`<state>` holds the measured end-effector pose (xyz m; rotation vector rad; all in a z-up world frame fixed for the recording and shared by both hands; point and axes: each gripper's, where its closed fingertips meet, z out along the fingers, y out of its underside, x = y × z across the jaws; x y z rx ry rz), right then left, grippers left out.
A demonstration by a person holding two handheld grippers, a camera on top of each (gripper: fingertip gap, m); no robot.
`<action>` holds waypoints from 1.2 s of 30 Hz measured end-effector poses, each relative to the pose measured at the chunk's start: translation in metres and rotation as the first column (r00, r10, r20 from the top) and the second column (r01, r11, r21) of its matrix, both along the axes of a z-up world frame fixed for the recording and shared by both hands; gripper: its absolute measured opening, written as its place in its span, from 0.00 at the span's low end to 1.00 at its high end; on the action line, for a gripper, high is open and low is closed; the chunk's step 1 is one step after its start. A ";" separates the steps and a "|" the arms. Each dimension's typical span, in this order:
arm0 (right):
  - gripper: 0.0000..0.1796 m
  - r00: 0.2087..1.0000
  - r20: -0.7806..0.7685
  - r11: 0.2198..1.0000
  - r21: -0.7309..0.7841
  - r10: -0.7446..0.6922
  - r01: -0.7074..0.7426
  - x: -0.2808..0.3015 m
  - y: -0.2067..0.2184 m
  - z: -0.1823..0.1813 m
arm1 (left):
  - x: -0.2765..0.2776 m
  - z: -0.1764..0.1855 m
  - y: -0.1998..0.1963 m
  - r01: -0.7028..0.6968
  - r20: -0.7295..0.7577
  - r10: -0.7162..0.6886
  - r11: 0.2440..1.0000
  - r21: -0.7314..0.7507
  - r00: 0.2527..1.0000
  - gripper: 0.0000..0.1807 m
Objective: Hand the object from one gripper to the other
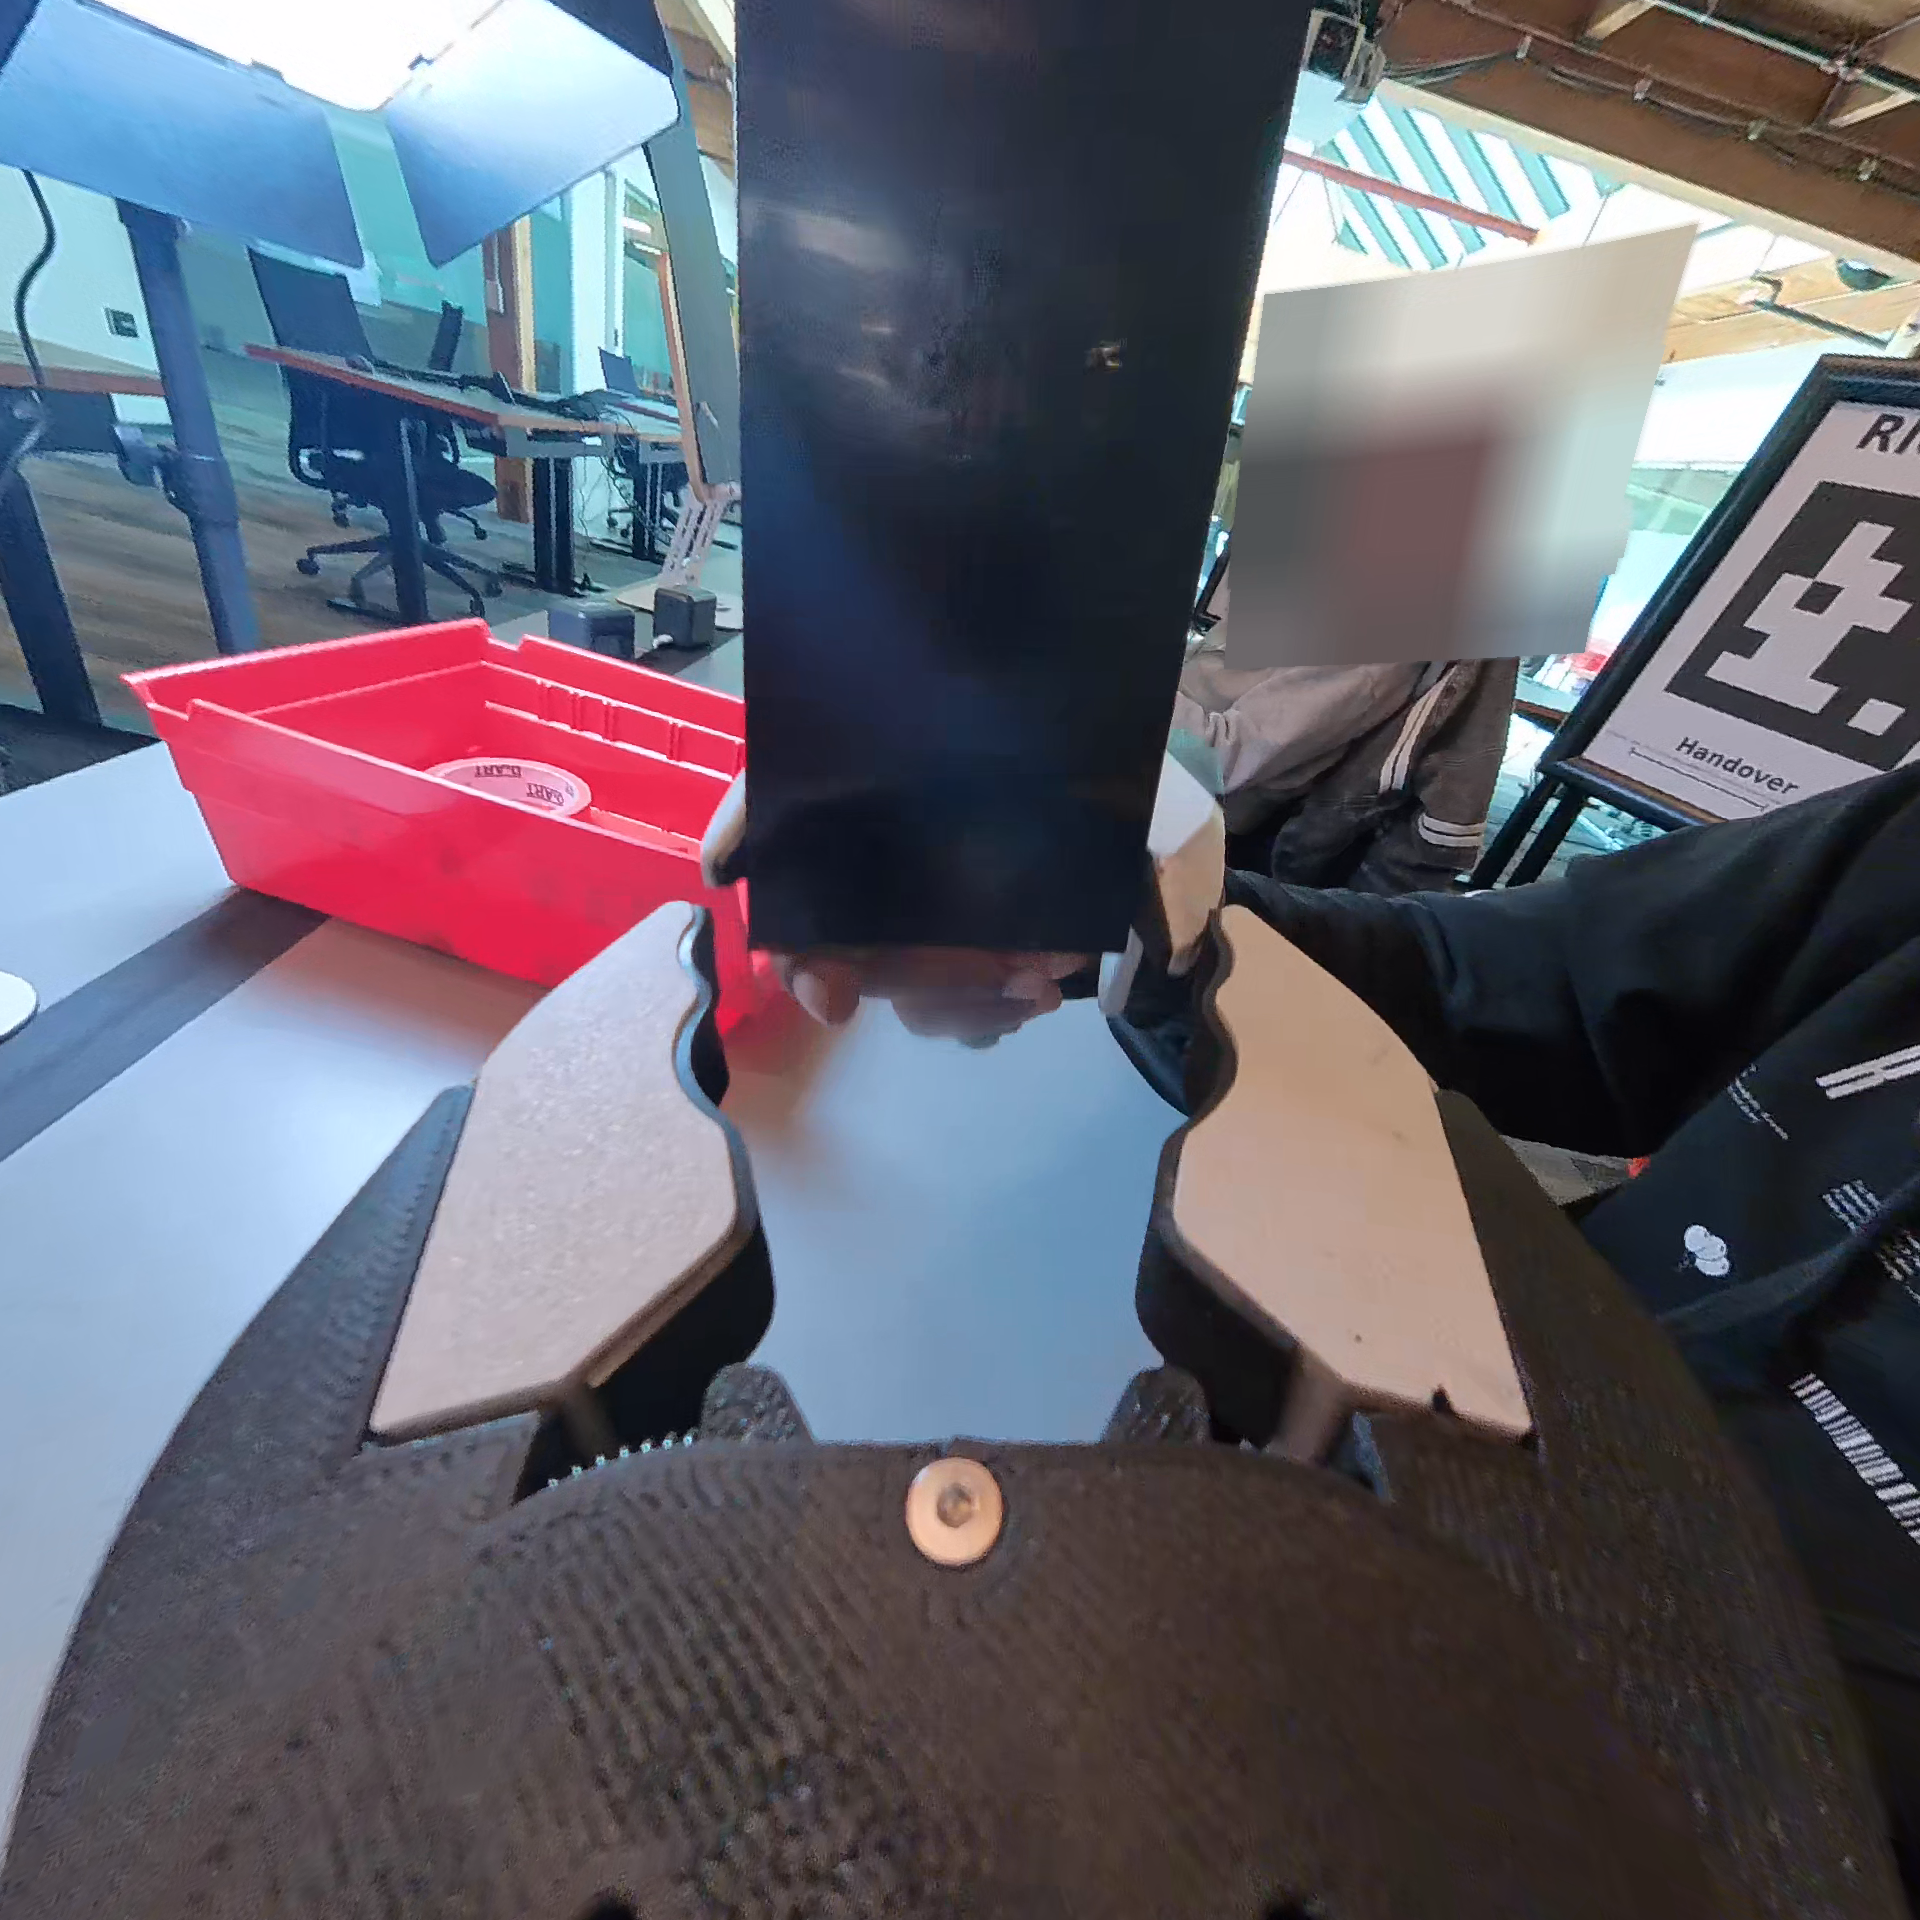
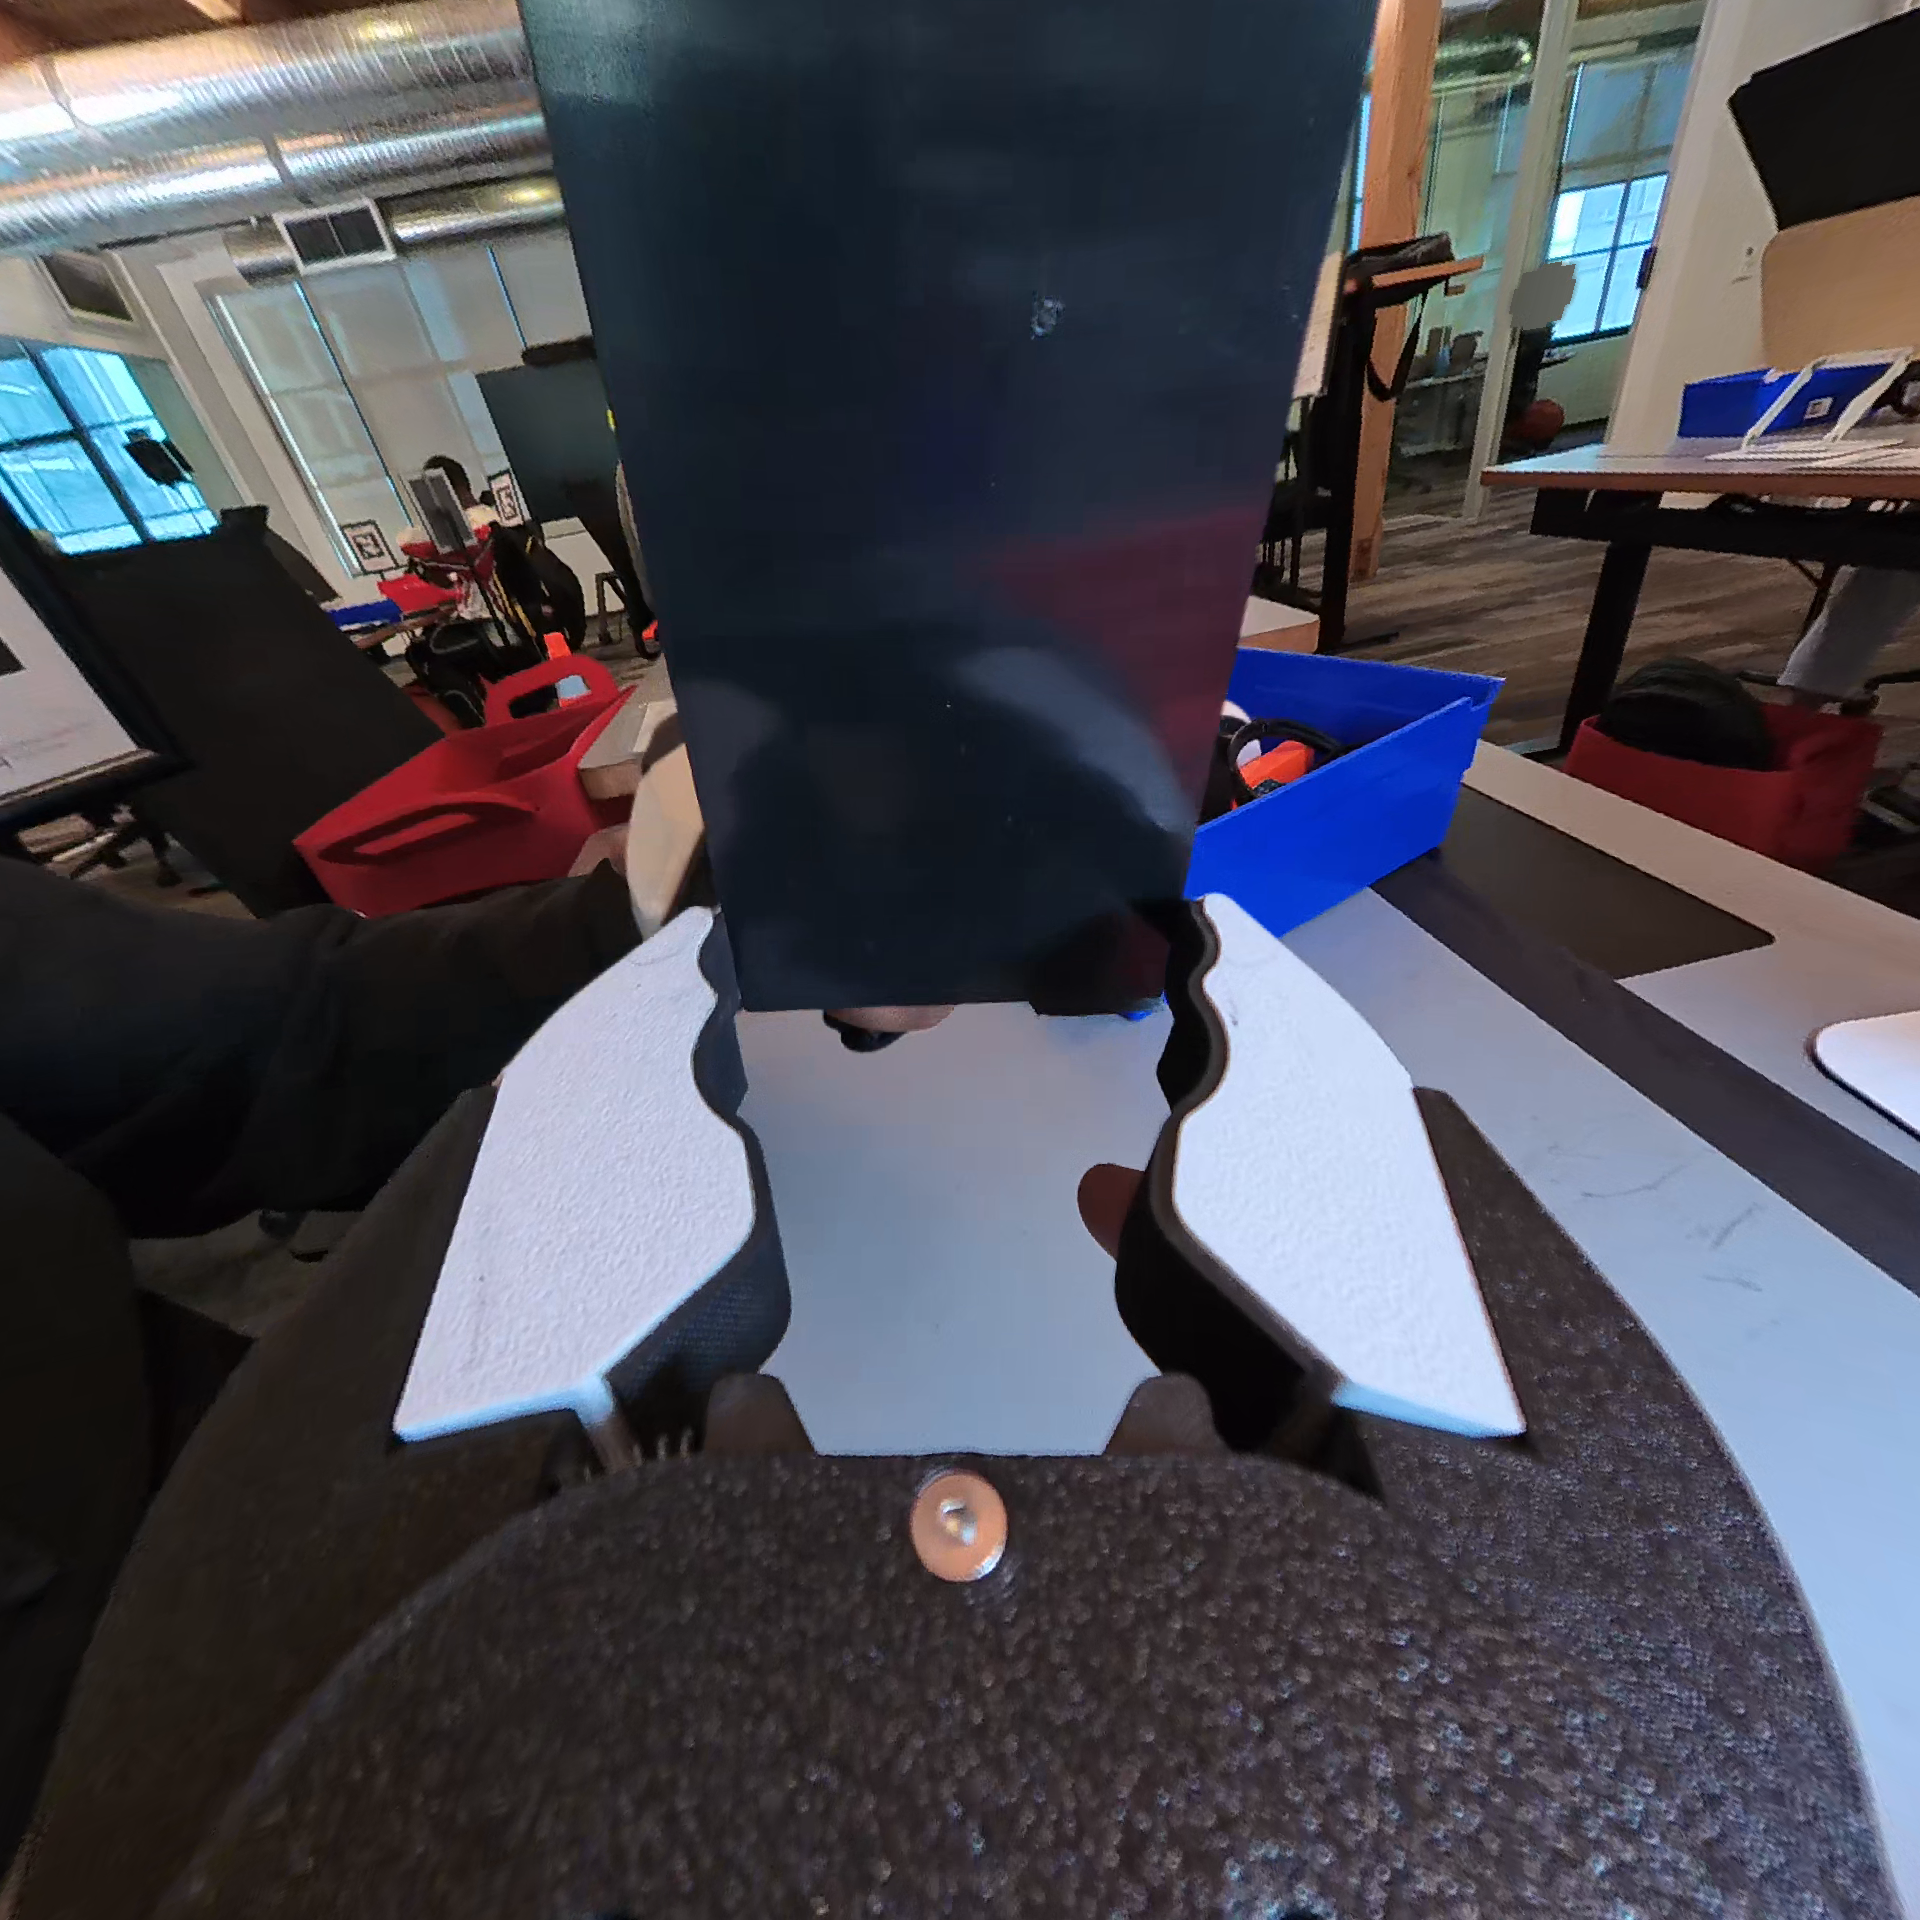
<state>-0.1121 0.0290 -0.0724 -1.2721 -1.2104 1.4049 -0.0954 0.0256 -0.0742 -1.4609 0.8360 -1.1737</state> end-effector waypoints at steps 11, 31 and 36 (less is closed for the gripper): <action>0.44 0.999 -0.024 1.000 -0.019 0.024 -0.025 0.000 -0.005 0.006 | 0.013 -0.015 0.000 0.002 -0.073 -0.003 1.000 -0.005 0.997 0.48; 0.45 0.999 0.000 0.999 -0.001 0.050 -0.050 -0.001 -0.012 0.006 | 0.021 -0.012 -0.003 0.011 -0.053 -0.008 0.999 0.048 0.999 0.45; 0.48 0.999 -0.009 0.999 0.011 0.040 -0.040 0.002 -0.011 0.011 | 0.021 -0.008 -0.005 0.024 -0.027 -0.023 0.998 0.054 0.999 0.44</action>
